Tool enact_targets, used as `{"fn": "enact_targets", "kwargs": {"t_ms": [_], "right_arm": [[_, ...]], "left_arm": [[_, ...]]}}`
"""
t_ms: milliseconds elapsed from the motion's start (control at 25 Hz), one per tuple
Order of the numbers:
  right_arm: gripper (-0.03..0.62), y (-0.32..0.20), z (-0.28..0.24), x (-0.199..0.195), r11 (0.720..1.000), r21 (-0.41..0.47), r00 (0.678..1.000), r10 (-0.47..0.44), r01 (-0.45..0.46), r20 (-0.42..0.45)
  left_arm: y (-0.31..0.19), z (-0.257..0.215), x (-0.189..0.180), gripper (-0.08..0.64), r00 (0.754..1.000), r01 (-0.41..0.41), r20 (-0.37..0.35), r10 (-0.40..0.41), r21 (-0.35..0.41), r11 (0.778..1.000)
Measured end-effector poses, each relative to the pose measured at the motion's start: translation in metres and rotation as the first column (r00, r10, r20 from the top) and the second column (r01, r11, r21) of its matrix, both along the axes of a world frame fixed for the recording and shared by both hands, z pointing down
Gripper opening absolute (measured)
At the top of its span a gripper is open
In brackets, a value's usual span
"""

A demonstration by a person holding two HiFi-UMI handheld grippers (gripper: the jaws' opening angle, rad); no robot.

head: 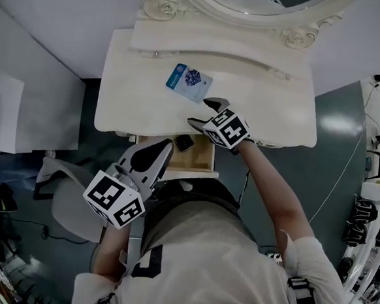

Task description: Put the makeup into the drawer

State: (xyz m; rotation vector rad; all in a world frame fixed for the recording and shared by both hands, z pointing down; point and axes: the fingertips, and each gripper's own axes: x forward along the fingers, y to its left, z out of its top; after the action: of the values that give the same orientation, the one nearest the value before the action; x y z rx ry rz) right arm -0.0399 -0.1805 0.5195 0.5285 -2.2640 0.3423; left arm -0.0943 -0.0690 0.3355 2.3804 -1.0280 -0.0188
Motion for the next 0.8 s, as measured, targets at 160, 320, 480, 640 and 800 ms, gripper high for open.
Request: {"fn": "enact_targets", "kwargs": {"t_ms": [160, 320, 480, 640, 800], "right_arm": [[0.314, -0.03, 0.032, -0.006, 0.996, -0.033, 0.993, -0.09, 0.088, -0.08], [0.314, -0.048, 0.064, -0.008, 0.988, -0.092, 0.981, -0.139, 0.127, -0.137], [0.314, -0.048, 0.083, -0.008, 0.979, -0.142, 0.971, -0.171, 0.148, -0.166], [0.314, -0.044, 0.082, -0.01, 0.975, -0.181, 0.979, -0.152, 0.127, -0.133], [0.314, -0.022, 0.082, -0.006, 0.971, -0.181, 0.975, -0.181, 0.157, -0.13]], "left_arm": [[-0.004, 0.002, 0.003, 0.058, 0.999, 0.053, 0.003, -0.053, -0.027, 0.998], [-0.008, 0.005, -0.001, 0.058, 0.994, 0.105, 0.015, -0.104, -0.048, 0.993], [-0.01, 0.013, -0.008, 0.058, 0.989, 0.148, 0.037, -0.146, -0.07, 0.986], [-0.015, 0.019, -0.009, 0.058, 0.987, 0.147, 0.075, -0.142, -0.07, 0.987], [-0.019, 0.017, -0.003, 0.058, 0.991, 0.122, 0.061, -0.118, -0.066, 0.99]]}}
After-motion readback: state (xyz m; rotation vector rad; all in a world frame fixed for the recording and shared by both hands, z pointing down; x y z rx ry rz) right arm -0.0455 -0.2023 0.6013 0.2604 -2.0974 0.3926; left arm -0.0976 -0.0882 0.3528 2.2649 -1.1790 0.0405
